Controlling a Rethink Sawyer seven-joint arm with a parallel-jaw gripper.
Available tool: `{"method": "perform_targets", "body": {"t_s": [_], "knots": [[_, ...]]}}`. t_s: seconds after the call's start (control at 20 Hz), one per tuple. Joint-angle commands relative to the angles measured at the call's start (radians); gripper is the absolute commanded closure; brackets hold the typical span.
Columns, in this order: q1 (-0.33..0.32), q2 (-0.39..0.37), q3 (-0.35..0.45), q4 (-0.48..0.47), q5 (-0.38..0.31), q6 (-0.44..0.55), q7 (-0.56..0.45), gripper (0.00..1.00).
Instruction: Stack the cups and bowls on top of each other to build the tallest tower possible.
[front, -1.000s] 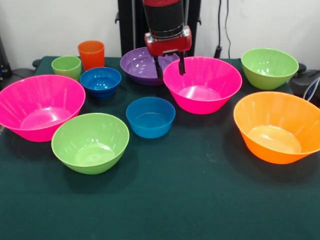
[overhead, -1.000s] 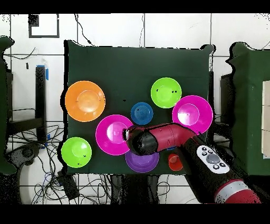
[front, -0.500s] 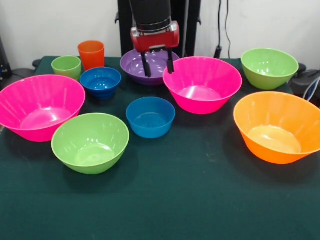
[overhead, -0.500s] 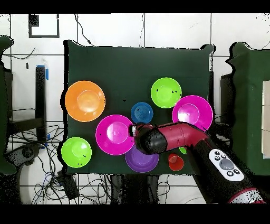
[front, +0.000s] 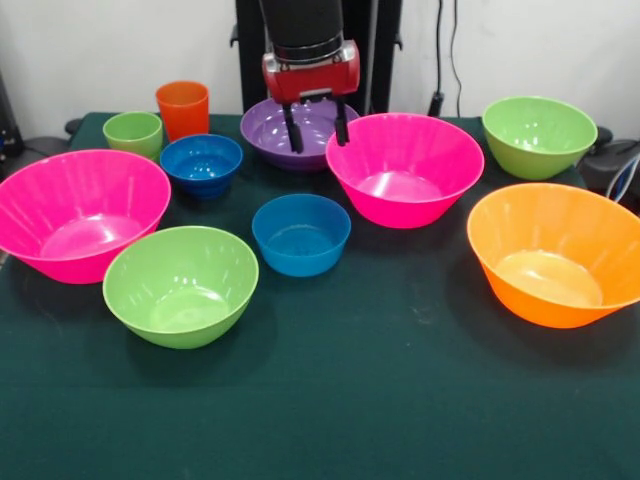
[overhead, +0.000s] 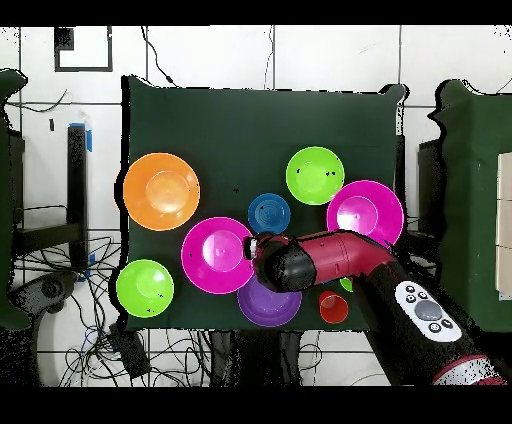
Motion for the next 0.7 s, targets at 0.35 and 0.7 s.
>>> {"method": "perform_targets", "body": {"t_s": [0.35,0.7], "knots": [[0.08,0.13,-0.026,0.012,-0.154,-0.082,-0.014,0.0],[0.07,0.183,-0.026,-0.038,-0.194,-0.093,-0.042,0.0]]}}
